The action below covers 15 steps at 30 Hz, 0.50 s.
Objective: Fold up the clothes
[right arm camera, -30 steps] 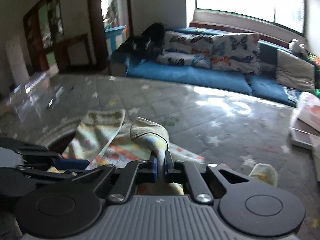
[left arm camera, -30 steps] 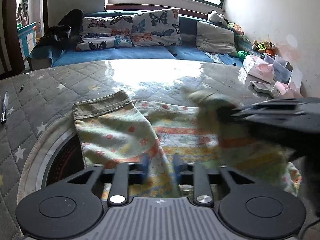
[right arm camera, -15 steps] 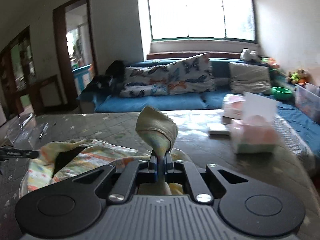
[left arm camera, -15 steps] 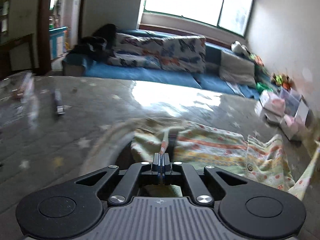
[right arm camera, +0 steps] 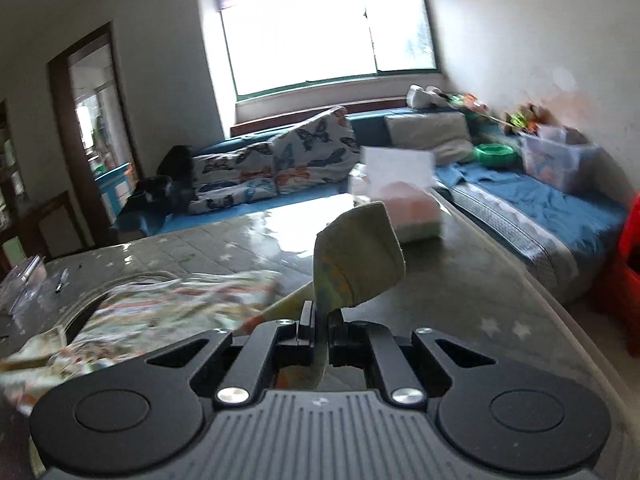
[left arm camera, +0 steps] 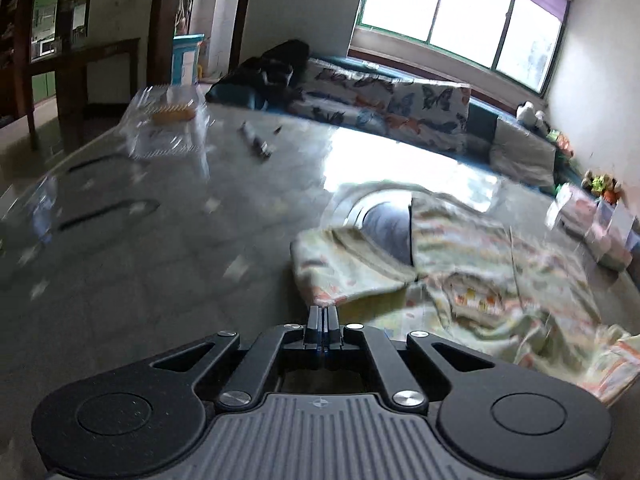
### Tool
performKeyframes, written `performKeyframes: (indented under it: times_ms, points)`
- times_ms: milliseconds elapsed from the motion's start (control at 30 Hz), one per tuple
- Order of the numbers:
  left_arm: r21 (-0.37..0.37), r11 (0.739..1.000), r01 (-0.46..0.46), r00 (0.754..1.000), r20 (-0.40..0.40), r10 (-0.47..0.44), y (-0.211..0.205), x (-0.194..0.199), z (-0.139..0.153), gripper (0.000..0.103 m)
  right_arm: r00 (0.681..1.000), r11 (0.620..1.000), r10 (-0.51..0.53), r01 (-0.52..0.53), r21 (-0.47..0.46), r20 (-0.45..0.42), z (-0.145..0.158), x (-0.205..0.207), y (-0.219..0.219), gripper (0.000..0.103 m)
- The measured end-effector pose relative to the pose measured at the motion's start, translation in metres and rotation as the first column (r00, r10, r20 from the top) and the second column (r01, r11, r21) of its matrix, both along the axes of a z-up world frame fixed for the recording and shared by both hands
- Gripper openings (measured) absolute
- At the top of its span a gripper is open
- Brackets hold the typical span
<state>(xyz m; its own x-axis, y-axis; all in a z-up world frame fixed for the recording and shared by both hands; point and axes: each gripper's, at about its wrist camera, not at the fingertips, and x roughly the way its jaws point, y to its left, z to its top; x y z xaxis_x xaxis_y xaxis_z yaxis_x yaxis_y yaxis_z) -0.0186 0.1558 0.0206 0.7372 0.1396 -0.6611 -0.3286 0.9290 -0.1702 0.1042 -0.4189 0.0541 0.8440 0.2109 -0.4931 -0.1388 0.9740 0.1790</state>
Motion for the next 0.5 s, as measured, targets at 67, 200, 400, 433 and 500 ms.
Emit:
performKeyframes:
  times_ms: [67,200,400,433,500]
  points:
    - [0.007,1.0,-0.012,0.999,-0.038,0.012,0.003,-0.009,-0.008,0.001,0.999,1.0,-0.03,0.03,-0.003,-0.03,-0.01,-0.004,-0.012,0.007]
    - [0.014,0.999,-0.038,0.996,-0.076,0.039,0.015,-0.023,-0.014,0.002,0.99,0.995,-0.102,0.103,0.001,-0.095,-0.032,-0.014,-0.038,0.015]
    - [0.069,0.997,-0.03,0.998,-0.044,0.033,0.018,-0.026,0.004,0.013,0.974,0.981,-0.194,0.19,-0.049,-0.113,-0.038,-0.032,-0.055,0.05]
    - [0.069,0.997,-0.026,0.999,-0.037,0.028,0.017,-0.023,0.006,0.02,0.973,0.979,-0.201,0.196,-0.048,-0.111,-0.037,-0.035,-0.058,0.051]
    - [0.066,0.998,-0.011,1.0,-0.026,0.013,0.015,-0.013,0.008,0.029,0.973,0.978,-0.205,0.198,-0.069,-0.109,-0.035,-0.038,-0.061,0.051]
